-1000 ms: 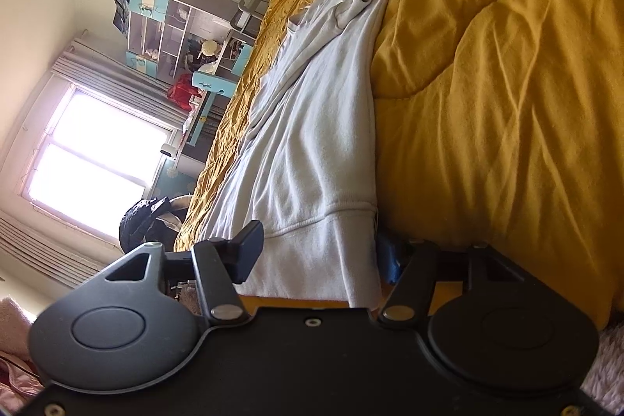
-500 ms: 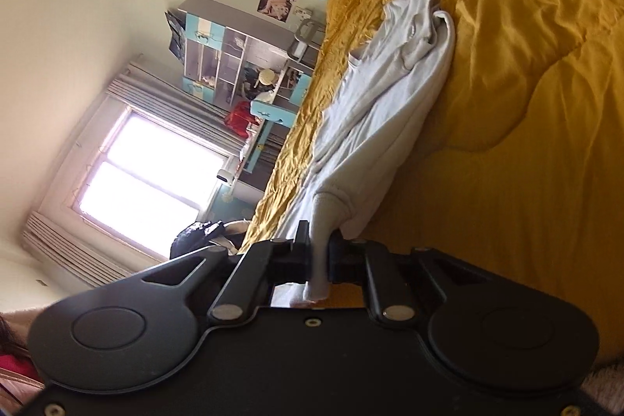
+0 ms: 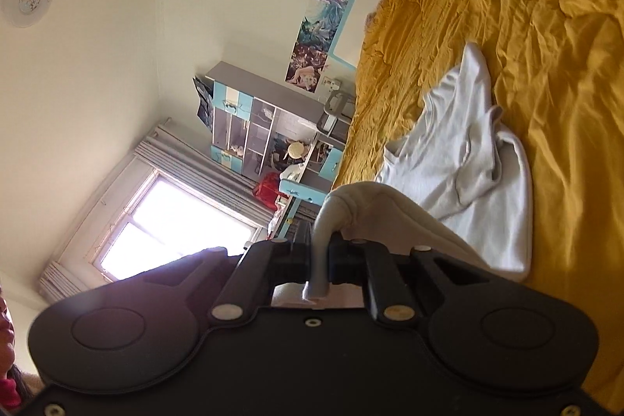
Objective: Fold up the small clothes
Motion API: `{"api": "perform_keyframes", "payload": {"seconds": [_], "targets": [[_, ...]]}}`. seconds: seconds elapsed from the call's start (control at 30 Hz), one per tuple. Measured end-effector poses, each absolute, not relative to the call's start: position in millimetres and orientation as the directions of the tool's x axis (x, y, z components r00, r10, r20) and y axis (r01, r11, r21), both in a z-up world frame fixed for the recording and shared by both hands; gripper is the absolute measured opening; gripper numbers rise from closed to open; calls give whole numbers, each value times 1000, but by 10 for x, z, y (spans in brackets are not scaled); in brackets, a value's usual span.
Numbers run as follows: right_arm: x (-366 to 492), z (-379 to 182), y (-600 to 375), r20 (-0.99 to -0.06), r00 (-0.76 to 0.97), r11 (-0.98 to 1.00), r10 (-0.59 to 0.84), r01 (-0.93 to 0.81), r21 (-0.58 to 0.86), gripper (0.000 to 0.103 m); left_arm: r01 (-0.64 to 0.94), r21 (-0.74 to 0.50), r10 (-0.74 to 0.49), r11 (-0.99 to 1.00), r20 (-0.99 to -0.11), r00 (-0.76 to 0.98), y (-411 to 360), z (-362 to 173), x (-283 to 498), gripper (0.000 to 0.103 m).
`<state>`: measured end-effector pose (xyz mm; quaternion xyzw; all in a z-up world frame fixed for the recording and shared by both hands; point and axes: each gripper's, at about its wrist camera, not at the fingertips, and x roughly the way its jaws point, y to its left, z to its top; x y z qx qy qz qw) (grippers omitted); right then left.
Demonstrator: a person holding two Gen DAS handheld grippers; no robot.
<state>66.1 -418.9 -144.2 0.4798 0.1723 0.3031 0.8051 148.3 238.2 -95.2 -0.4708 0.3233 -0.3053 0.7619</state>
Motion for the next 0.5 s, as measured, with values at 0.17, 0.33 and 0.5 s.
{"api": "perform_keyframes", "payload": {"seconds": [0.17,0.33,0.5], "targets": [[1487,-1353,-4303,-15,781,379,625,-286,880,9,164,-912,-760,377,-204,617,2357,-933,2262,1],[2335,-1377,-4372,-65,810,407,583,-222,886,9,155,-899,-739,410,-228,634,2313,-930,3074,1],[3035,-1577,-4431,-146,884,383,445,-40,923,15,22,-843,-588,537,-356,726,2317,-1118,3892,30]]}}
